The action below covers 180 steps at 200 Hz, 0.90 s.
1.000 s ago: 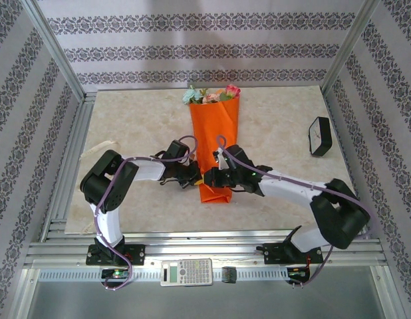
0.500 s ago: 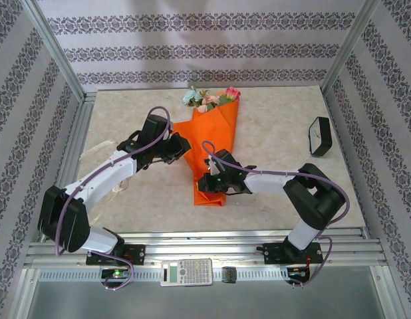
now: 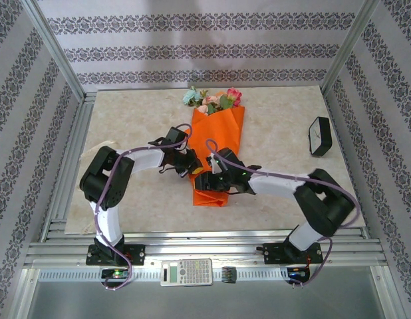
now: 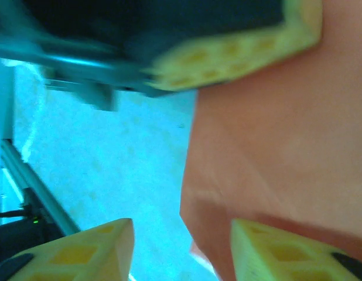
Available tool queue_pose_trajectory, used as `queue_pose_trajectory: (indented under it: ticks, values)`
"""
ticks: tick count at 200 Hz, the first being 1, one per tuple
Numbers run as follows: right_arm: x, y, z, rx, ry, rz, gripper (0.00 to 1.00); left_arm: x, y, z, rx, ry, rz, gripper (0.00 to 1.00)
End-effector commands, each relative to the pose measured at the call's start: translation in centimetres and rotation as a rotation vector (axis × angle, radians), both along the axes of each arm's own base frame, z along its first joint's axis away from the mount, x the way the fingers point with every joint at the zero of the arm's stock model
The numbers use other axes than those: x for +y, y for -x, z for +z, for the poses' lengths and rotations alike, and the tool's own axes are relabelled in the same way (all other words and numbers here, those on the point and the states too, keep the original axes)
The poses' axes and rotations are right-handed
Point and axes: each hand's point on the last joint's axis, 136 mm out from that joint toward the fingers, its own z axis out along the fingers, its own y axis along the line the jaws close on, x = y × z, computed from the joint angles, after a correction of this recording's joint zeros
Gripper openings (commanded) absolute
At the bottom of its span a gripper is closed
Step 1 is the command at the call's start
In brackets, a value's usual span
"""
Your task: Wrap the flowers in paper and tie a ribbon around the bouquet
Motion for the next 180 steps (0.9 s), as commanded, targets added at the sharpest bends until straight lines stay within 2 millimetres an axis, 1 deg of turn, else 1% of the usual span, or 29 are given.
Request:
queue_pose_trajectory:
  ticks: [1, 20, 21, 29, 36, 46, 55, 77, 102, 115, 122, 131, 134, 136, 137, 139, 140, 141, 144, 145, 146, 147, 148, 149, 150, 151, 180]
  values:
    - [-2.5, 0.1, 2.7, -0.036, -0.01, -0.058, 0.51, 1.4, 0.5, -1.3, -0.005, -0.068, -0.053, 0.06]
    - [-6.2, 0.1, 1.7, -0.012, 0.012, -0.144, 0.49, 1.1, 0.2, -0.9, -0.028, -0.051, -0.049, 0.06]
    - [-6.7, 0.2, 1.4, -0.004, 0.015, -0.156, 0.49, 1.0, 0.2, -0.9, -0.029, -0.05, -0.049, 0.06]
    - [-8.2, 0.3, 0.6, 0.014, 0.017, -0.194, 0.49, 0.9, 0.1, -0.8, -0.027, -0.044, -0.048, 0.06]
    - [-9.4, 0.3, -0.1, 0.029, 0.016, -0.223, 0.5, 0.7, 0.0, -0.7, -0.03, -0.04, -0.053, 0.06]
    - [-10.5, 0.5, -1.0, 0.047, 0.025, -0.245, 0.54, 0.5, -0.1, -0.7, -0.029, -0.033, -0.057, 0.06]
    - [-10.8, 0.8, -1.8, 0.069, 0.033, -0.237, 0.56, 0.4, 0.0, -0.7, -0.027, -0.032, -0.061, 0.06]
    - [-10.0, 1.3, -3.1, 0.117, 0.018, -0.201, 0.56, 0.0, 0.0, -0.5, -0.034, -0.025, -0.072, 0.06]
    - [-9.7, 1.3, -4.1, 0.128, 0.034, -0.211, 0.56, -0.9, 0.0, -0.2, -0.04, -0.01, -0.094, 0.06]
    - [-9.7, 1.1, -4.9, 0.137, 0.044, -0.219, 0.55, -0.8, 0.2, -0.3, -0.033, -0.028, -0.093, 0.06]
    - [-9.7, 0.9, -5.2, 0.141, 0.051, -0.224, 0.52, -0.6, 0.2, -0.4, -0.033, -0.042, -0.089, 0.04]
    - [-9.6, 0.6, -5.7, 0.143, 0.054, -0.225, 0.41, -0.3, 0.3, -0.3, -0.033, -0.058, -0.083, 0.02]
    - [-9.6, 0.5, -5.7, 0.142, 0.054, -0.226, 0.39, -0.1, 0.4, -0.4, -0.031, -0.067, -0.081, 0.01]
    - [-9.5, 0.5, -5.8, 0.142, 0.053, -0.225, 0.34, -0.1, 0.4, -0.4, -0.029, -0.071, -0.08, 0.01]
    - [-9.5, 0.5, -5.8, 0.142, 0.053, -0.225, 0.34, 0.0, 0.4, -0.5, -0.028, -0.073, -0.079, 0.01]
    - [-9.4, 0.3, -5.8, 0.14, 0.053, -0.225, 0.28, 0.1, 0.5, -0.5, -0.028, -0.078, -0.078, 0.0]
    - [-9.4, 0.3, -5.8, 0.14, 0.053, -0.225, 0.28, 0.1, 0.5, -0.5, -0.027, -0.081, -0.077, 0.0]
    - [-9.4, 0.3, -5.8, 0.139, 0.052, -0.225, 0.26, 0.2, 0.6, -0.5, -0.025, -0.084, -0.077, 0.0]
    - [-9.3, 0.2, -5.8, 0.136, 0.05, -0.223, 0.19, 0.3, 0.6, -0.5, -0.024, -0.089, -0.075, 0.0]
    - [-9.3, 0.1, -5.8, 0.136, 0.048, -0.222, 0.14, 0.3, 0.7, -0.6, -0.023, -0.09, -0.076, 0.0]
    - [-9.3, 0.1, -5.8, 0.137, 0.049, -0.222, 0.12, 0.3, 0.7, -0.6, -0.022, -0.091, -0.076, 0.0]
    - [-9.3, 0.1, -5.8, 0.137, 0.049, -0.222, 0.12, 0.3, 0.7, -0.5, -0.022, -0.09, -0.076, 0.0]
    - [-9.2, 0.0, -5.7, 0.135, 0.048, -0.222, 0.07, 0.4, 0.7, -0.6, -0.021, -0.092, -0.076, 0.0]
    - [-9.2, 0.0, -5.7, 0.135, 0.048, -0.222, 0.07, 0.4, 0.8, -0.6, -0.02, -0.093, -0.076, 0.0]
    - [-9.2, 0.0, -5.7, 0.135, 0.048, -0.221, 0.01, 0.4, 0.8, -0.7, -0.019, -0.094, -0.076, 0.0]
    - [-9.2, -0.1, -5.7, 0.134, 0.047, -0.221, 0.0, 0.4, 0.9, -0.7, -0.017, -0.095, -0.077, 0.0]
    - [-9.2, -0.8, -4.3, 0.085, 0.044, -0.222, 0.0, 0.7, 1.6, -1.2, 0.0, -0.097, -0.075, 0.0]
